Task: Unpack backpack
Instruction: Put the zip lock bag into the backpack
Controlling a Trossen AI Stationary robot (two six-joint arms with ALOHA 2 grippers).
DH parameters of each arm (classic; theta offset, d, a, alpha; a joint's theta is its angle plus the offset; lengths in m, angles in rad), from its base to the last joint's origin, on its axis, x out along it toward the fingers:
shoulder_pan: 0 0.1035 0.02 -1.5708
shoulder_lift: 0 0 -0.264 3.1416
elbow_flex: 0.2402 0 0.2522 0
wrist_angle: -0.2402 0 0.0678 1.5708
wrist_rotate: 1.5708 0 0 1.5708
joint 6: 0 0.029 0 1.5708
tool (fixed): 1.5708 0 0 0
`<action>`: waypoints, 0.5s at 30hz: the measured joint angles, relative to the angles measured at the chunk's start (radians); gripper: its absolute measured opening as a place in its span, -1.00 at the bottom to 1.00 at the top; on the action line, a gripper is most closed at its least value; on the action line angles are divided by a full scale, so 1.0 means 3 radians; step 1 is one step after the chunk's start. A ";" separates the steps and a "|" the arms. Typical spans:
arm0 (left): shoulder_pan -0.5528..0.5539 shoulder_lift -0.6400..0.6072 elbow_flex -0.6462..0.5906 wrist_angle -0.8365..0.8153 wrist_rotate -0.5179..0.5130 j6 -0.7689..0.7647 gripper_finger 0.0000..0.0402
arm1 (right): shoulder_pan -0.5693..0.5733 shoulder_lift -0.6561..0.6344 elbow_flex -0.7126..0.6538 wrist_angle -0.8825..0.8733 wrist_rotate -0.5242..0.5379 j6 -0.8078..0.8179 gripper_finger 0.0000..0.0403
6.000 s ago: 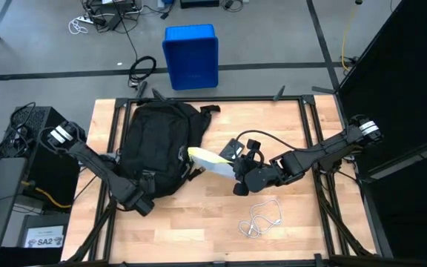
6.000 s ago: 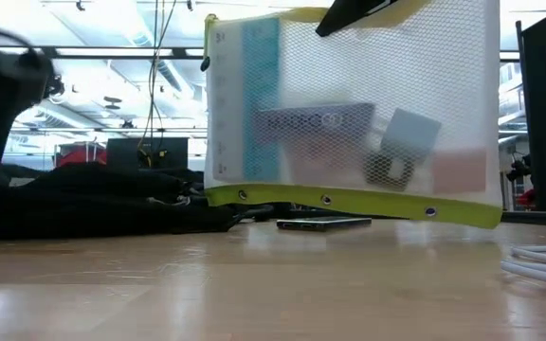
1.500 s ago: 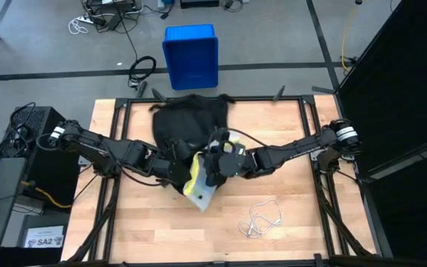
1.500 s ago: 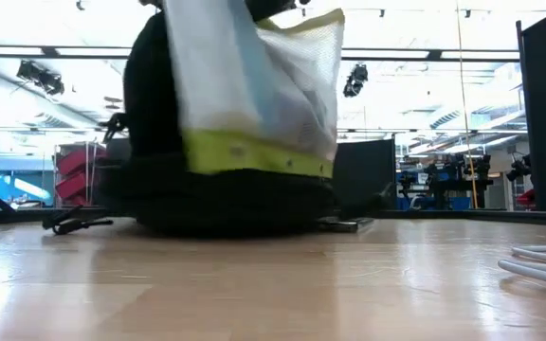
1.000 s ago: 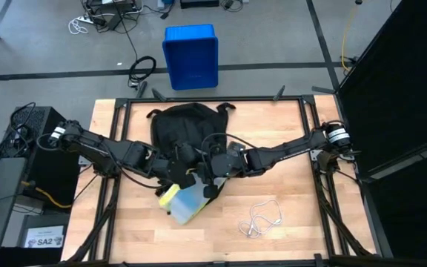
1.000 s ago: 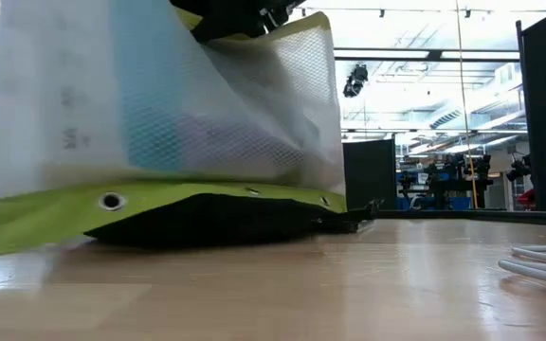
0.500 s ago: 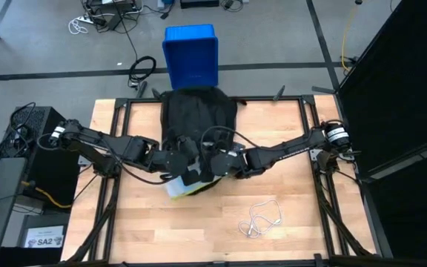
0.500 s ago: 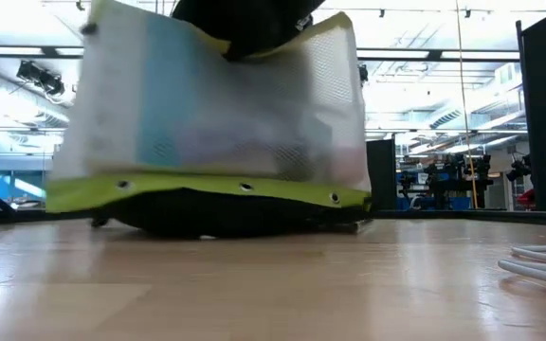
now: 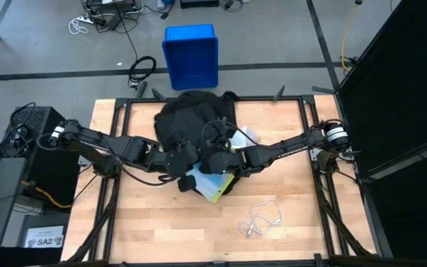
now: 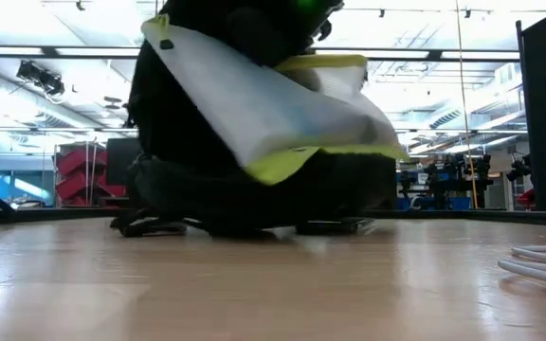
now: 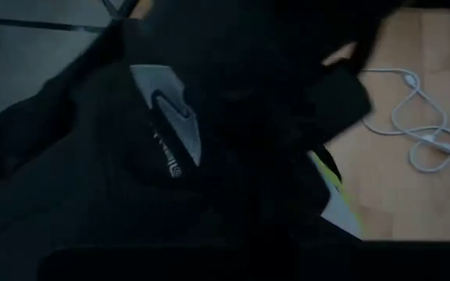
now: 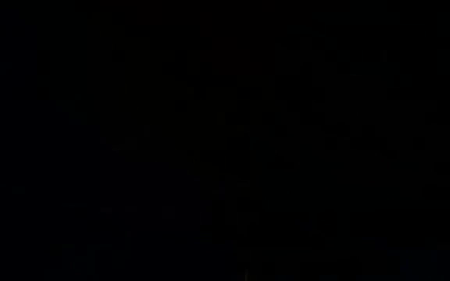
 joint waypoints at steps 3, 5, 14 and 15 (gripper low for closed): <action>-0.0012 -0.0009 0.0005 -0.0020 0.0031 0.0000 -1.00 | -0.0027 0.0001 -0.0003 0.0210 -0.0219 0.0008 -1.00; -0.0018 -0.0011 0.0005 -0.0035 0.0063 0.0000 -1.00 | -0.0037 0.0001 -0.0003 0.0209 -0.0373 0.0024 -1.00; -0.0027 0.0002 0.0004 -0.0237 0.0151 -0.0079 -1.00 | -0.0015 0.0000 0.0002 -0.0276 -0.0917 0.0024 -0.70; -0.0031 0.0002 0.0005 -0.0238 0.0154 -0.0079 -1.00 | 0.0010 -0.0001 0.0003 -0.0277 -0.0924 -0.0008 -0.61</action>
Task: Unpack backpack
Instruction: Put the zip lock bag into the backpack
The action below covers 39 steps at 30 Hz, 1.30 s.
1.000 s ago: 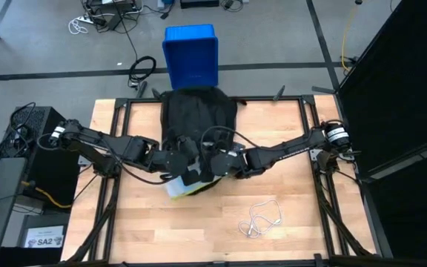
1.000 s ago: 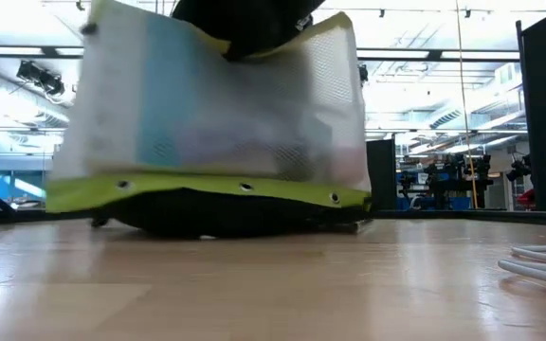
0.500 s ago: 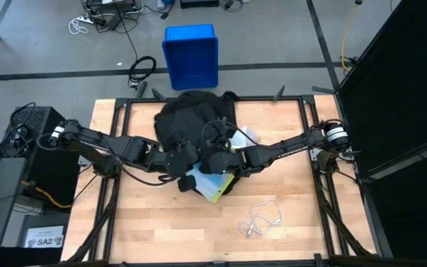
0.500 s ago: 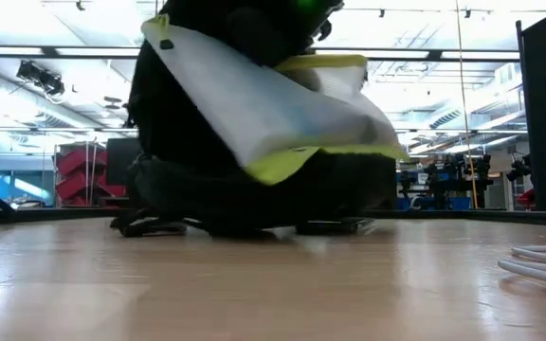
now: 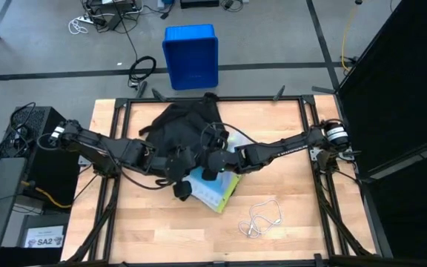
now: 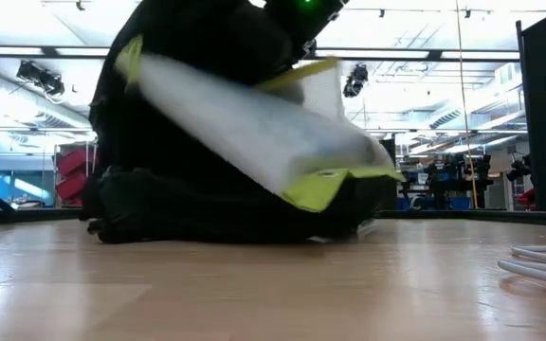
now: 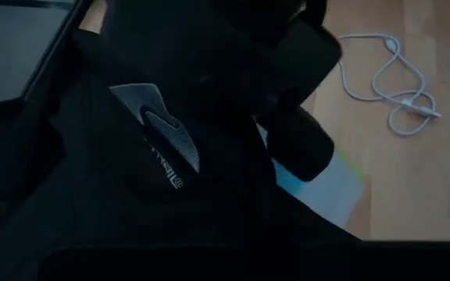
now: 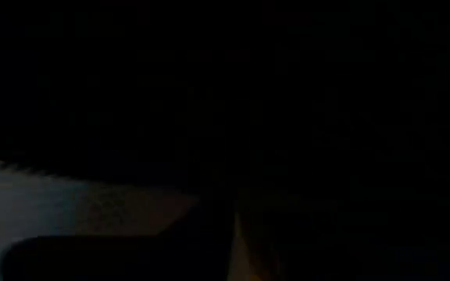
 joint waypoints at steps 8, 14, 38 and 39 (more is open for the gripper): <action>-0.0011 0.0000 -0.0001 -0.0025 0.0050 0.0000 -1.00 | 0.0327 -0.0115 0.0000 -0.0134 0.0305 -0.0205 0.00; -0.0034 -0.0001 -0.0008 -0.0076 0.0074 0.0000 -1.00 | 0.0685 -0.0201 0.0009 -0.0696 0.0178 0.0091 0.03; -0.0039 -0.0001 -0.0012 -0.0102 -0.0041 -0.0039 -0.98 | 0.1378 0.0534 0.0000 -0.0565 -0.0932 0.0740 -0.88; -0.0039 -0.0001 -0.0012 -0.0105 -0.0041 -0.0051 -0.98 | 0.1364 0.0565 0.0000 -0.0509 -0.0935 0.0745 -0.93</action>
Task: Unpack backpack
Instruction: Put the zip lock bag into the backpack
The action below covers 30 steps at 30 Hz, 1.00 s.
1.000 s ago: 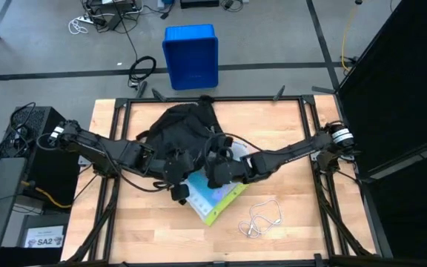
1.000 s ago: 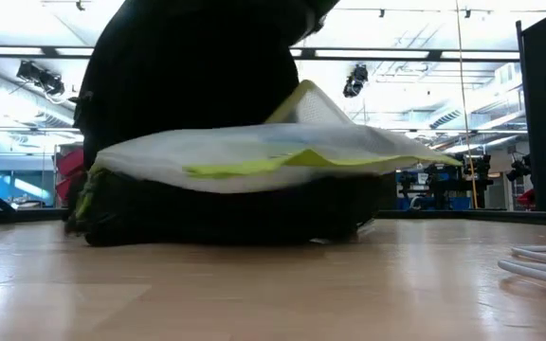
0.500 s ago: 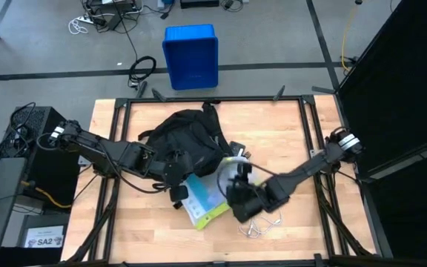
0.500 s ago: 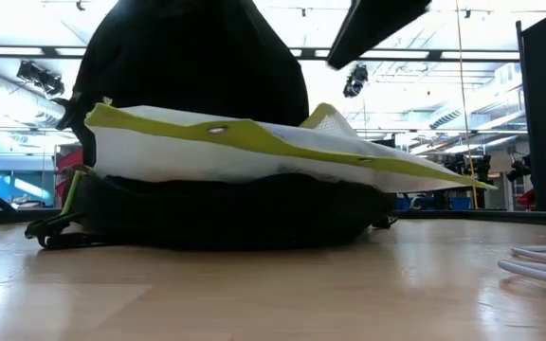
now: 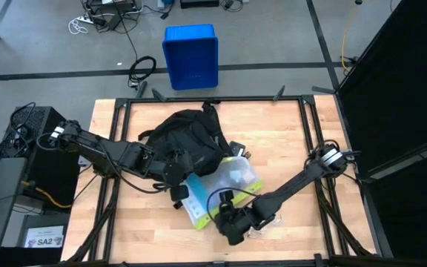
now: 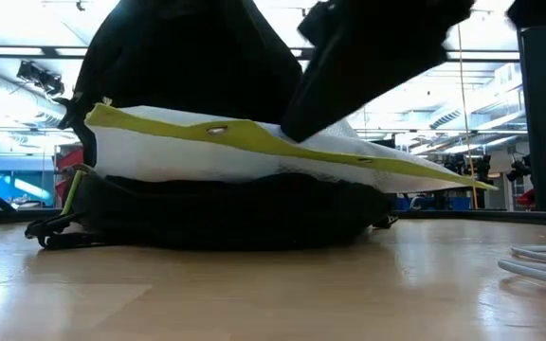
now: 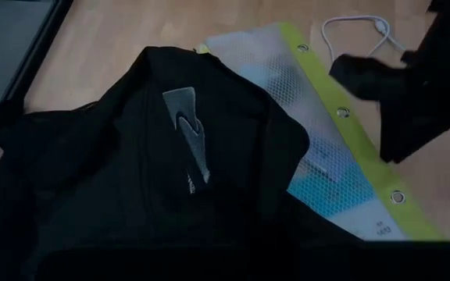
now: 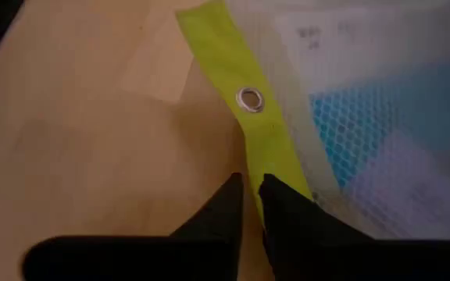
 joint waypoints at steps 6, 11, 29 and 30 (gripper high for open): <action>0.0003 0.0000 0.0000 0.0006 -0.0001 0.0022 -0.98 | -0.0204 0.0187 0.0001 0.0424 -0.0004 -0.0225 -0.97; 0.0003 0.0000 -0.0001 0.0043 0.0067 0.0015 -0.98 | -0.0492 0.0198 0.0004 0.0698 0.0265 -0.0298 -0.99; -0.0024 0.0058 0.0006 0.0115 0.0226 0.0062 -0.97 | -0.0910 -0.0031 -0.0005 0.0907 0.0460 -0.0642 -1.00; -0.0026 0.0057 0.0006 0.0111 0.0242 0.0063 -0.97 | -0.0809 -0.0108 -0.0005 0.0827 0.0520 -0.0673 -1.00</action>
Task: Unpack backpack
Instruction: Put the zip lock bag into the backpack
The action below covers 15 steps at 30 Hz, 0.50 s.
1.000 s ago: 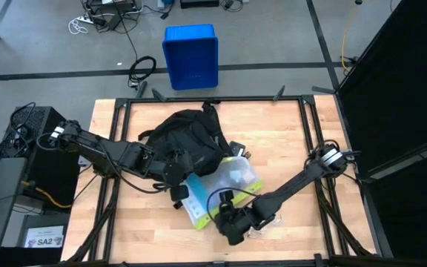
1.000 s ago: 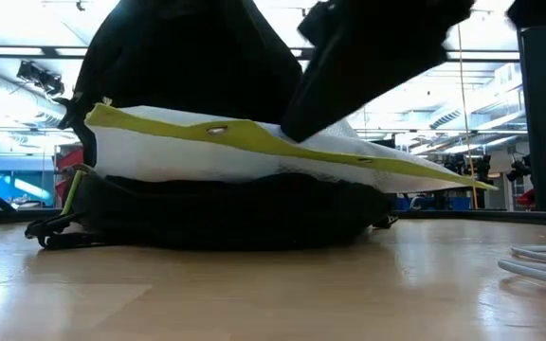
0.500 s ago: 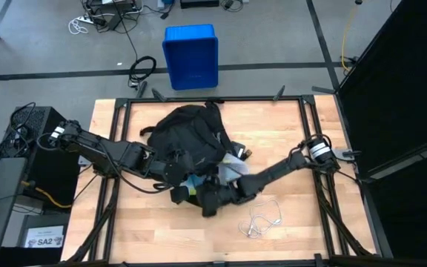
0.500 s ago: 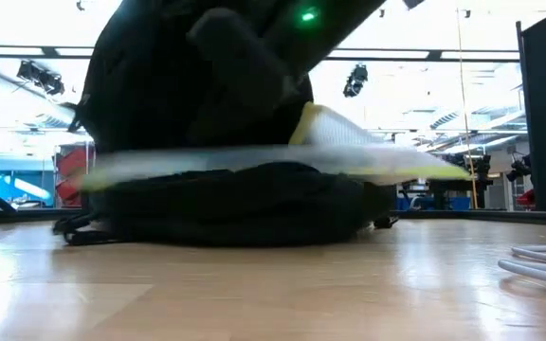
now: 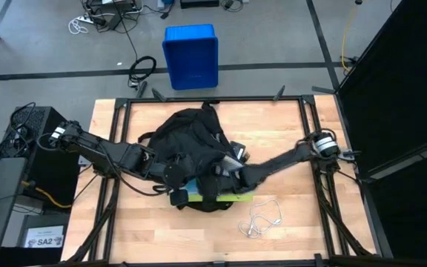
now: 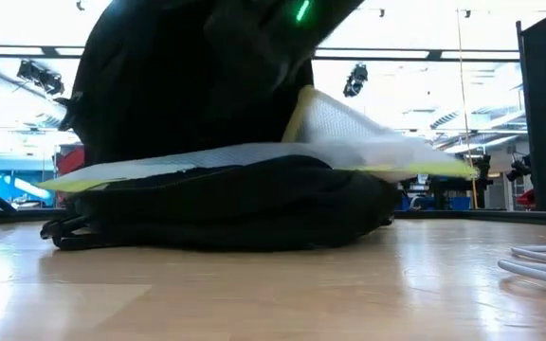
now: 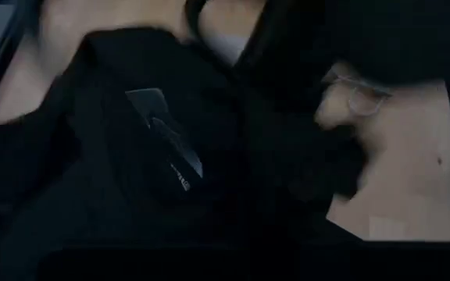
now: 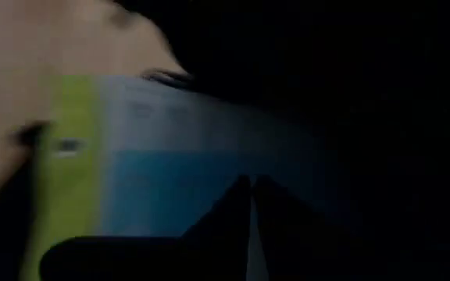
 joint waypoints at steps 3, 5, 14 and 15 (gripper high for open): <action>-0.0001 0.0011 -0.0001 0.0000 0.0024 0.0004 -0.97 | 0.0290 -0.0170 0.0021 -0.0545 0.0218 -0.0007 -1.00; 0.0000 0.0011 -0.0001 -0.0003 0.0006 0.0005 -0.97 | 0.0427 -0.0186 0.0016 -0.1132 0.0268 0.0222 -1.00; -0.0012 0.0010 -0.0009 -0.0044 -0.0054 -0.0007 -0.97 | 0.0928 -0.0229 0.0009 -0.2584 0.0564 0.1759 -1.00; -0.0011 0.0010 -0.0009 -0.0043 -0.0064 -0.0007 -0.97 | 0.0981 -0.0255 0.0009 -0.2553 0.0597 0.1765 -1.00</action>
